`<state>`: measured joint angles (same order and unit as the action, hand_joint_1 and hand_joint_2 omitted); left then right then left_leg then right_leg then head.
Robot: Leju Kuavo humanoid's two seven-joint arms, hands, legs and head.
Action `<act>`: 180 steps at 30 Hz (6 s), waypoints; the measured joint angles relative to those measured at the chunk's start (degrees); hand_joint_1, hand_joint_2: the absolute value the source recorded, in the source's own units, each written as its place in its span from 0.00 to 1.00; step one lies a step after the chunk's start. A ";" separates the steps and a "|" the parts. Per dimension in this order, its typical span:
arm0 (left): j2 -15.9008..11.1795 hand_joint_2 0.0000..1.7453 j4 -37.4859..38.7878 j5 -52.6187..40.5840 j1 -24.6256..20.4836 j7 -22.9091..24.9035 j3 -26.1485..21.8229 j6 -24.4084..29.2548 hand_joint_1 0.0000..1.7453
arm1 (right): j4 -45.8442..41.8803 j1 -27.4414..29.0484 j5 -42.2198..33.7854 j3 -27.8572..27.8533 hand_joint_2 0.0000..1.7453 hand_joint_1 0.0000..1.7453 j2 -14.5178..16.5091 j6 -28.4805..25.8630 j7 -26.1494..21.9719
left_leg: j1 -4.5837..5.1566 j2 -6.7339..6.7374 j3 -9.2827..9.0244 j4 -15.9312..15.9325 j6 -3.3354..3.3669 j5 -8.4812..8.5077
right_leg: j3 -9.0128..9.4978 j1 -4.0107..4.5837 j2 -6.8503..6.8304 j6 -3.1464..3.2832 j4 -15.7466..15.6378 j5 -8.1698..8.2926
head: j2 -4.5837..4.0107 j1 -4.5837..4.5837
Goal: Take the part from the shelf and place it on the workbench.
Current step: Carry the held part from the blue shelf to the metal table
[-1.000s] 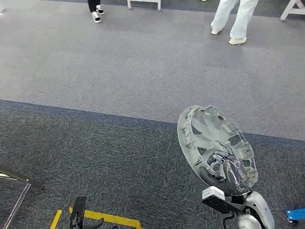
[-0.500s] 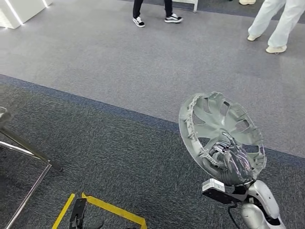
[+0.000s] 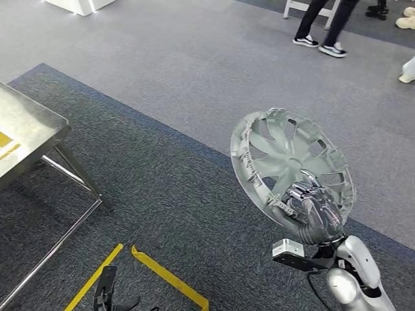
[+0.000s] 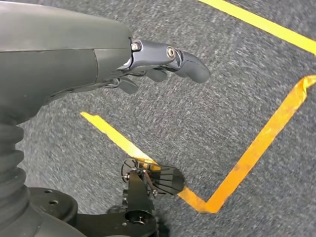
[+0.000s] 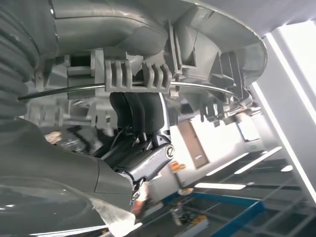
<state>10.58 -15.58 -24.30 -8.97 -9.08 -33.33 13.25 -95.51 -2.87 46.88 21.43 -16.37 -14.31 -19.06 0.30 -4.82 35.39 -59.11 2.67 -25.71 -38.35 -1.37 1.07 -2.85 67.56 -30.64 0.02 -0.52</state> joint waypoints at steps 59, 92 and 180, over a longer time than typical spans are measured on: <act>-0.31 1.00 0.20 -0.03 -0.17 0.99 0.00 -0.78 0.00 | -4.79 -9.52 2.29 10.20 1.00 1.00 -3.92 -0.49 2.28 | -0.16 2.20 1.51 0.17 -0.20 1.14 | -1.03 0.28 -1.16 -0.14 6.39 -5.99 | 0.00 0.55; -0.26 1.00 0.37 -1.40 -0.43 1.80 0.74 0.16 0.00 | -5.25 -10.85 2.43 12.54 1.00 1.00 -5.50 -1.72 3.50 | -0.01 0.60 1.03 0.43 -0.29 1.04 | 0.83 0.04 0.02 -0.23 -0.81 -0.48 | 0.00 0.66; -0.91 1.00 0.84 -2.56 -0.54 2.92 1.44 -0.25 0.00 | -6.28 -6.59 1.69 10.07 1.00 1.00 -6.15 -4.88 3.57 | 0.17 4.11 -1.68 1.03 0.23 -1.45 | -1.50 0.27 -1.01 -0.08 5.61 -4.91 | 0.00 0.93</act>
<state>9.67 -14.74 -26.87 -9.51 -6.16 -31.89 13.00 -101.79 -9.45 48.57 31.49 -22.51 -19.19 -15.49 0.47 -0.70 33.71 -58.08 2.90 -27.16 -39.85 -1.10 0.05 -2.92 73.17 -35.56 0.02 0.41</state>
